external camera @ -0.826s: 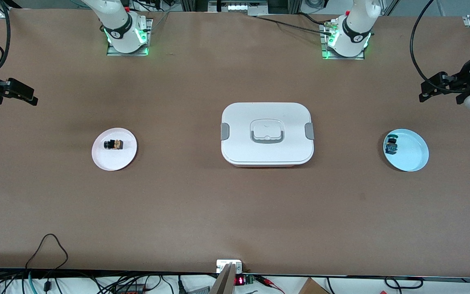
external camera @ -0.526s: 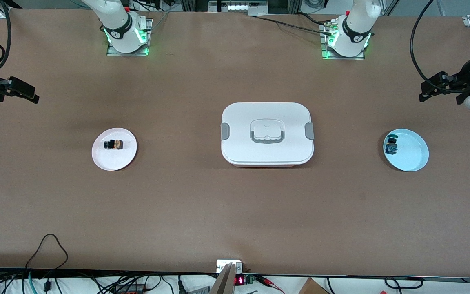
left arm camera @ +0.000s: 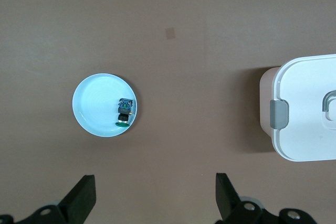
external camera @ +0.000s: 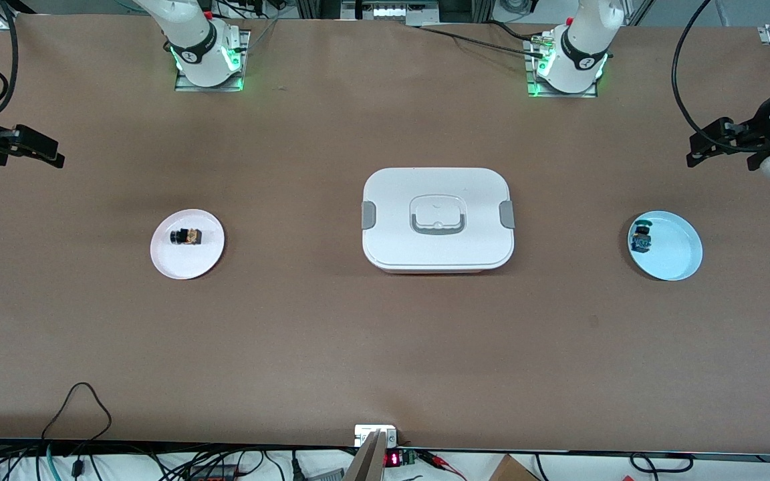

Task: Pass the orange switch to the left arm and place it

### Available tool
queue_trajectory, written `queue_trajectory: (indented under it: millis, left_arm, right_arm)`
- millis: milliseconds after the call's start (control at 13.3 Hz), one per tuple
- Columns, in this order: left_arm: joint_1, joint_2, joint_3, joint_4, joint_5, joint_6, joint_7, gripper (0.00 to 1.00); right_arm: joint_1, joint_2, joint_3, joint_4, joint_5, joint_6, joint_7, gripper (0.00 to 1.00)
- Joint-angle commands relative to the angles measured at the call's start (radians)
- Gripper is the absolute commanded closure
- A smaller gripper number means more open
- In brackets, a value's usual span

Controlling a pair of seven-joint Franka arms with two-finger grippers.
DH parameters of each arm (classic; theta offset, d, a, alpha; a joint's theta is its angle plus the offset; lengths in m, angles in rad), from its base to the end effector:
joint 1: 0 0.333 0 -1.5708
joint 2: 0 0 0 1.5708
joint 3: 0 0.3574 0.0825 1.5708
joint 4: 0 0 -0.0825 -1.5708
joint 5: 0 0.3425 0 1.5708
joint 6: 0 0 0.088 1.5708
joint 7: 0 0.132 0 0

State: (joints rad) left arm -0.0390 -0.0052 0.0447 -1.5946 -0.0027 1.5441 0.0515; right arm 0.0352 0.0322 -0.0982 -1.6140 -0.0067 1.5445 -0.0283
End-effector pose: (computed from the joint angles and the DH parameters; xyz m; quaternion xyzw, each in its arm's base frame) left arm 0.5065 0.0026 0.6311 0.9995 -0.0229 -0.0226 0.0021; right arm 0.5148 -0.0325 0.6039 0.9985 -0.0173 -0.0509 0.0026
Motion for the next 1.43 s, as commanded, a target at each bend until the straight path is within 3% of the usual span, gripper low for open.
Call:
queue_trajectory:
  millis: [0, 976, 1352]
  left_arm:
    - [-0.004, 0.016, 0.0, 0.036, 0.004, -0.019, -0.01, 0.0]
    - [-0.004, 0.016, 0.0, 0.036, 0.006, -0.019, -0.01, 0.0]
    - [-0.004, 0.016, 0.0, 0.036, 0.006, -0.019, -0.01, 0.0]
  right_arm:
    - [-0.008, 0.018, 0.005, 0.013, -0.01, -0.02, 0.004, 0.0]
    - [0.043, 0.195, 0.005, 0.017, -0.026, 0.092, -0.036, 0.0]
    - [0.046, 0.206, 0.006, -0.144, -0.018, 0.291, -0.048, 0.0]
